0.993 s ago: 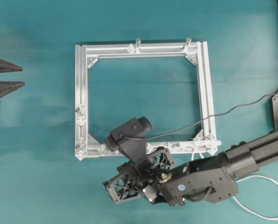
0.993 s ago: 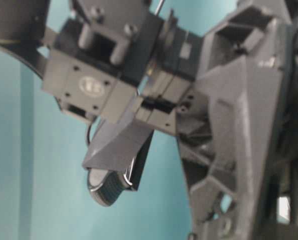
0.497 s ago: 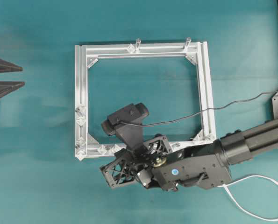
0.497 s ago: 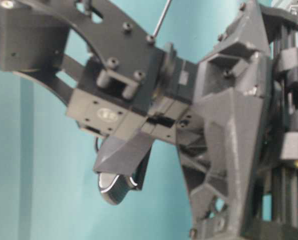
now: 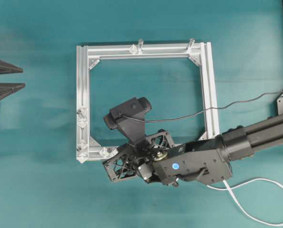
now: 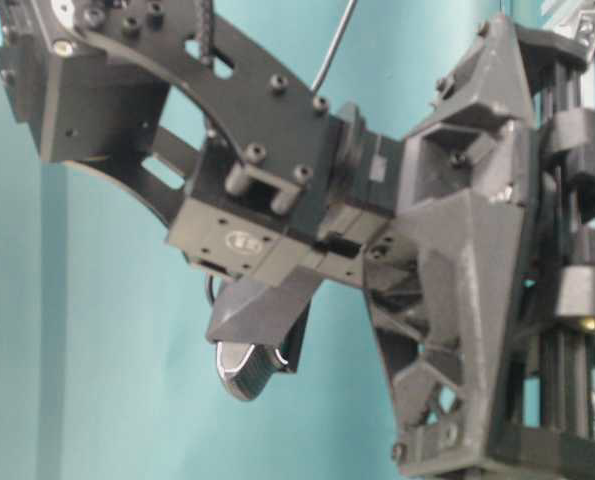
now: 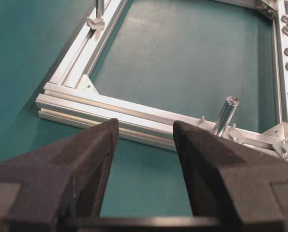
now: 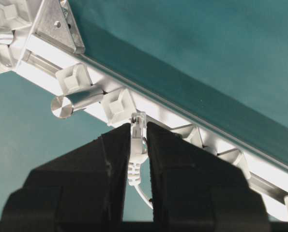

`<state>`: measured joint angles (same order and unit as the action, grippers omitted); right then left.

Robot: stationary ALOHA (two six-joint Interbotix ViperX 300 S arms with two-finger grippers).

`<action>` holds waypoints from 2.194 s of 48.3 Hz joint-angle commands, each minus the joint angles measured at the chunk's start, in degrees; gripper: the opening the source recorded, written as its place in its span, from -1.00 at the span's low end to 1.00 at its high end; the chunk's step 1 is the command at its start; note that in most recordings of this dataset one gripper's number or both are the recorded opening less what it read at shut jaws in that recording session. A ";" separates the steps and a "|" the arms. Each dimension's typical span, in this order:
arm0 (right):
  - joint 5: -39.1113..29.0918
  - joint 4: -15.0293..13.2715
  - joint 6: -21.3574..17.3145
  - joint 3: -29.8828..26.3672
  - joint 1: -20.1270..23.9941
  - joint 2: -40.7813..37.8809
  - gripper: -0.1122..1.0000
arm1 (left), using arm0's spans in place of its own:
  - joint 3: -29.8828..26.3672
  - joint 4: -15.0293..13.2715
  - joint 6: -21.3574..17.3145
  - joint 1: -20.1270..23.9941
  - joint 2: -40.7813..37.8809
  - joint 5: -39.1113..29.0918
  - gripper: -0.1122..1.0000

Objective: Move the cable alternately left and right between 8 closely spaced pins so it hooks onto each one.

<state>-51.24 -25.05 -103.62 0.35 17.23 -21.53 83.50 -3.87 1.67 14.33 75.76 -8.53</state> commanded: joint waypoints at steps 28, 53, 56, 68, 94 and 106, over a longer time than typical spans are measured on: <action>0.18 -0.35 0.09 -0.53 -0.35 1.23 -0.56 | -0.62 0.18 0.53 0.18 -0.35 0.44 0.14; -0.09 -0.35 0.26 -0.18 -0.97 1.32 -0.56 | -0.44 0.18 0.53 0.18 -0.35 0.62 0.14; -0.09 -0.35 0.62 0.00 -1.23 1.23 -0.56 | -0.44 0.18 0.53 0.18 -0.35 0.62 0.14; -0.09 -0.35 4.22 0.09 -2.99 1.32 -0.56 | -0.26 0.18 0.53 0.18 -0.35 0.88 0.14; 1.41 -0.35 10.90 0.26 -8.53 1.32 -0.56 | -0.26 0.18 0.53 0.18 -0.35 0.88 0.14; 3.87 -0.35 12.57 0.00 -9.23 1.23 -0.56 | -0.26 0.18 0.53 0.18 -0.35 0.88 0.14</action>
<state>-47.81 -25.05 -91.23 1.14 8.09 -21.53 83.76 -3.87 1.67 14.33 75.85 -8.26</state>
